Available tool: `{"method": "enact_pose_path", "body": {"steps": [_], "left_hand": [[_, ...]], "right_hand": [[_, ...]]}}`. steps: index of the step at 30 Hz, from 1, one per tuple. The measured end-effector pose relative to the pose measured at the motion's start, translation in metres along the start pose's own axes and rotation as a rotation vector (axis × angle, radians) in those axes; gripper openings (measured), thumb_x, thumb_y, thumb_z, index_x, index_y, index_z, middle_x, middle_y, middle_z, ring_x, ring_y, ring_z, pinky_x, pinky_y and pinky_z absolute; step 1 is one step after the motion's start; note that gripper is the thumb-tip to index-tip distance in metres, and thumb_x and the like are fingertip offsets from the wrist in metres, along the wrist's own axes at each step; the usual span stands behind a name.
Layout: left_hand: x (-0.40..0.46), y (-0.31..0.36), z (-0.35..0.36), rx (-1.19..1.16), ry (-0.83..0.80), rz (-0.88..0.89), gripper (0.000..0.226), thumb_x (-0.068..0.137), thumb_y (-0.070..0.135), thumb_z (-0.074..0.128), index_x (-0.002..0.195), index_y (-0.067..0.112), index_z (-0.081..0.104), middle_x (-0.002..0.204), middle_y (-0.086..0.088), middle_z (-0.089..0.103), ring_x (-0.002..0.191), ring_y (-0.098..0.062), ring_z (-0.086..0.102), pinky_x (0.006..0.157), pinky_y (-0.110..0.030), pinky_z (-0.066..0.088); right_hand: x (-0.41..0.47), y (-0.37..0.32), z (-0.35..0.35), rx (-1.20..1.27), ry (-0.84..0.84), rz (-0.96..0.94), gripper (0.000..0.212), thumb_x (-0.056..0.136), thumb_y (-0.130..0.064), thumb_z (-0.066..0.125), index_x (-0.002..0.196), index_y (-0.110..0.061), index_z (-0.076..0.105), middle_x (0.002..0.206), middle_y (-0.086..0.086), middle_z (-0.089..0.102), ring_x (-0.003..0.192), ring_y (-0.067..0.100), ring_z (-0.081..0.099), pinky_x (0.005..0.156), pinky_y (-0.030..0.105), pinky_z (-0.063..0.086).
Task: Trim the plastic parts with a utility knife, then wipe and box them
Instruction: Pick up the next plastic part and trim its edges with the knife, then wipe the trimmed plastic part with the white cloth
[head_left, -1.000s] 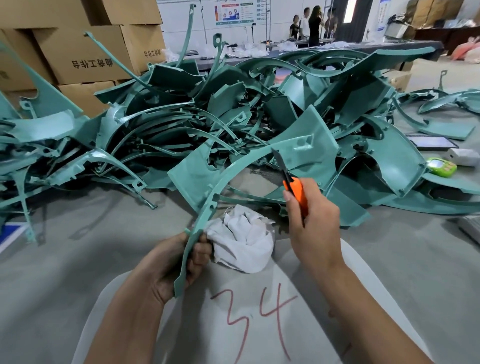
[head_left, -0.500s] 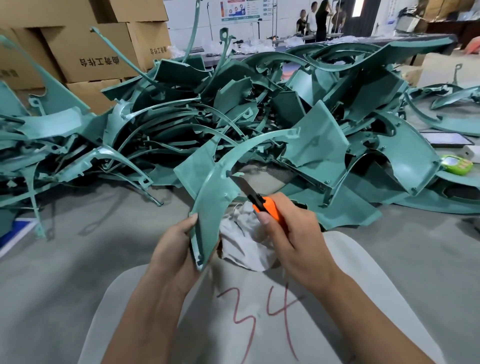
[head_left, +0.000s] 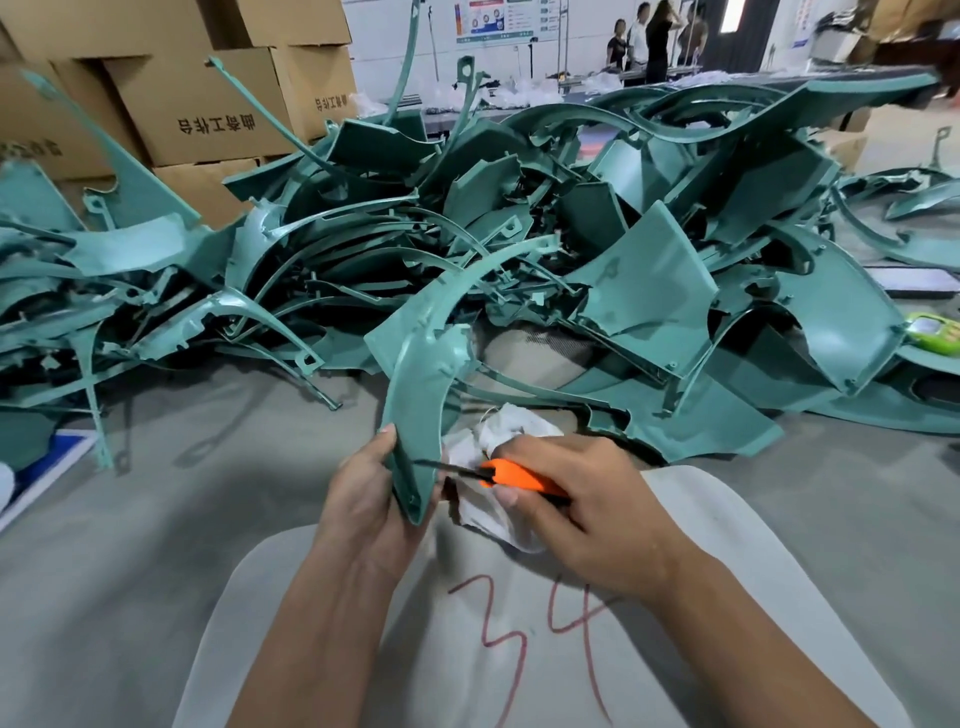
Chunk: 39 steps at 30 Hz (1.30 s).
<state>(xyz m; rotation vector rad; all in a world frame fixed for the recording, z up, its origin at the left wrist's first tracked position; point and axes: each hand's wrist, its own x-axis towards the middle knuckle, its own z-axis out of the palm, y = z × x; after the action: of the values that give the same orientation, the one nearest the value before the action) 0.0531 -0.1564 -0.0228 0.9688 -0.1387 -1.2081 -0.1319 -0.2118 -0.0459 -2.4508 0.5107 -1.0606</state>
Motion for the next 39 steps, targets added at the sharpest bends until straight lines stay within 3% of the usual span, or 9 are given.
{"method": "enact_pose_path", "body": {"steps": [5,11,15,22,27,30,32,34,39], "left_hand": [[0.003,0.006,-0.004,-0.031,0.052,0.115,0.042,0.110,0.035,0.043,0.139,0.007,0.056,0.086,-0.008,0.066,0.054,-0.014,0.063,0.045,-0.018,0.050],[0.004,0.014,-0.011,-0.150,0.038,0.166,0.050,0.105,0.050,0.046,0.142,0.017,0.056,0.080,0.001,0.059,0.056,-0.009,0.058,0.047,-0.016,0.048],[0.005,0.016,-0.016,-0.183,0.030,0.165,0.039,0.105,0.050,0.050,0.130,0.021,0.058,0.077,0.001,0.058,0.052,-0.009,0.058,0.046,-0.016,0.048],[0.003,0.012,-0.012,-0.136,0.044,0.249,0.058,0.096,0.052,0.061,0.145,0.023,0.057,0.114,-0.001,0.072,0.068,-0.009,0.069,0.054,-0.019,0.054],[-0.001,0.010,-0.009,-0.106,0.018,0.329,0.068,0.080,0.041,0.073,0.144,0.024,0.054,0.129,-0.006,0.072,0.107,-0.028,0.074,0.064,-0.033,0.062],[0.000,0.006,-0.007,-0.095,0.004,0.338,0.069,0.079,0.040,0.073,0.143,0.024,0.053,0.130,-0.007,0.071,0.109,-0.031,0.073,0.066,-0.035,0.062],[0.001,0.002,-0.006,-0.097,-0.008,0.348,0.062,0.085,0.036,0.071,0.143,0.023,0.053,0.129,-0.008,0.071,0.110,-0.032,0.072,0.068,-0.037,0.063],[0.001,-0.004,-0.004,-0.061,-0.032,0.342,0.054,0.088,0.033,0.069,0.140,0.024,0.055,0.125,-0.006,0.073,0.110,-0.033,0.072,0.071,-0.040,0.064],[-0.007,-0.031,0.013,0.038,-0.051,0.382,0.057,0.078,0.021,0.075,0.133,0.019,0.059,0.122,-0.006,0.074,0.110,-0.035,0.072,0.086,-0.055,0.061]], "right_hand": [[0.000,0.007,-0.018,-0.006,0.284,0.120,0.033,0.105,-0.039,0.055,0.075,-0.026,0.051,0.060,-0.013,0.044,0.053,0.012,0.048,0.052,0.027,0.036],[-0.006,0.032,-0.033,-0.642,0.255,0.816,0.024,0.097,-0.045,0.066,0.094,-0.021,0.067,0.084,0.005,0.067,0.085,0.035,0.058,0.071,0.042,0.048],[0.002,0.012,-0.021,-0.497,0.408,0.451,0.031,0.096,-0.048,0.066,0.105,-0.019,0.070,0.102,0.000,0.060,0.101,0.023,0.049,0.086,0.038,0.043],[0.006,-0.005,0.017,-0.488,-0.279,0.376,0.057,0.084,-0.067,0.065,0.134,-0.042,0.053,0.120,-0.010,0.048,0.116,0.016,0.041,0.092,0.034,0.047],[0.004,0.000,0.007,0.047,0.203,0.379,0.019,0.080,-0.001,0.065,0.082,-0.020,0.061,0.078,-0.008,0.061,0.071,0.011,0.053,0.061,0.027,0.042],[0.005,0.002,-0.011,1.178,0.443,0.681,0.011,0.083,-0.009,0.063,0.090,-0.011,0.071,0.081,0.005,0.067,0.063,0.013,0.058,0.051,0.020,0.047],[0.005,0.002,-0.020,1.612,0.412,0.819,0.013,0.087,-0.025,0.053,0.081,-0.014,0.056,0.076,0.001,0.034,0.053,0.006,0.026,0.040,0.011,0.016],[0.006,0.002,-0.020,1.687,0.382,0.839,0.012,0.089,-0.024,0.047,0.084,-0.019,0.037,0.079,0.001,0.014,0.049,0.005,0.016,0.036,0.013,0.005],[0.011,-0.014,0.002,1.303,0.380,0.847,0.048,0.101,0.012,0.038,0.112,-0.024,0.068,0.062,0.004,0.065,0.036,0.010,0.053,0.033,0.017,0.042]]}}
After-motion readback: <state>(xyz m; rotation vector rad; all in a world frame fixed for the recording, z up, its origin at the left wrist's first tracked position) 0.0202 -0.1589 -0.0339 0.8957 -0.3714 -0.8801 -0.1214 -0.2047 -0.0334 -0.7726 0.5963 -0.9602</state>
